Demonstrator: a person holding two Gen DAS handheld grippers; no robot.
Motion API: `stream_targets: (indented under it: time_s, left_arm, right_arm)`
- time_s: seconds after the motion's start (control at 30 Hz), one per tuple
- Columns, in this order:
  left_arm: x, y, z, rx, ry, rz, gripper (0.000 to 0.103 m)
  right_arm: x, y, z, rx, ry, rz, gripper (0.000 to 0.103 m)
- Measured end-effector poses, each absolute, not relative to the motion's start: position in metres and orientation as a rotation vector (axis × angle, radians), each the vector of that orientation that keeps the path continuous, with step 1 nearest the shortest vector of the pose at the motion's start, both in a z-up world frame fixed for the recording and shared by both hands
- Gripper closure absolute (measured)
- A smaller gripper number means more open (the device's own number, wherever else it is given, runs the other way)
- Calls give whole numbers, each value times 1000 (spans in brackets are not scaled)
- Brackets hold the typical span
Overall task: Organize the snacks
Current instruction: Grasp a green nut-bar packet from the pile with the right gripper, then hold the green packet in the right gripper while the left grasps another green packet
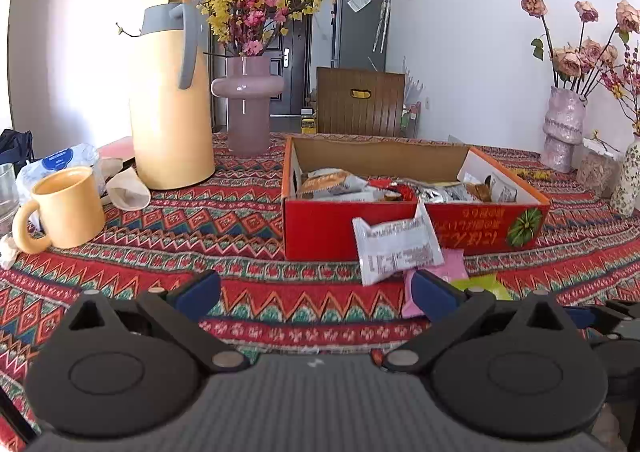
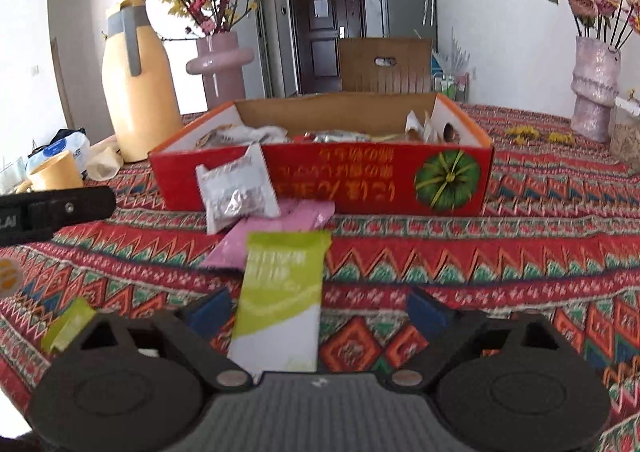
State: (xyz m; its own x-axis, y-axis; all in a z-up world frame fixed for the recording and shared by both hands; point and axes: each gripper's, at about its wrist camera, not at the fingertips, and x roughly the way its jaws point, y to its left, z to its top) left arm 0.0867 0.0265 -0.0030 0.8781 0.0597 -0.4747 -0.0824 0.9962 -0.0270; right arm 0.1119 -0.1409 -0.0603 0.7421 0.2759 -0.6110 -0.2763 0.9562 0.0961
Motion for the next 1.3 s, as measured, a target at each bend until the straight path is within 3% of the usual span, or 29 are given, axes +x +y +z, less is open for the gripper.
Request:
stream_targets:
  time_s: [0.03, 0.13, 0.2, 0.8, 1.3]
  left_arm:
    - [84, 27, -3, -43, 496, 72, 0]
    - [75, 28, -3, -32, 506, 68, 0]
    - [71, 30, -3, -31, 515, 61, 0]
    - [34, 3, -20, 245, 555, -114, 0]
    - [74, -40, -39, 359, 640, -211, 0]
  right_arm:
    - [111, -140, -62, 0, 678, 309, 22]
    - [108, -138, -64, 5, 697, 337, 58]
    - [105, -140, -63, 10, 693, 327, 66]
    - [42, -224, -37, 77, 520, 129, 68]
    - [38, -263, -35, 137, 494, 30, 67]
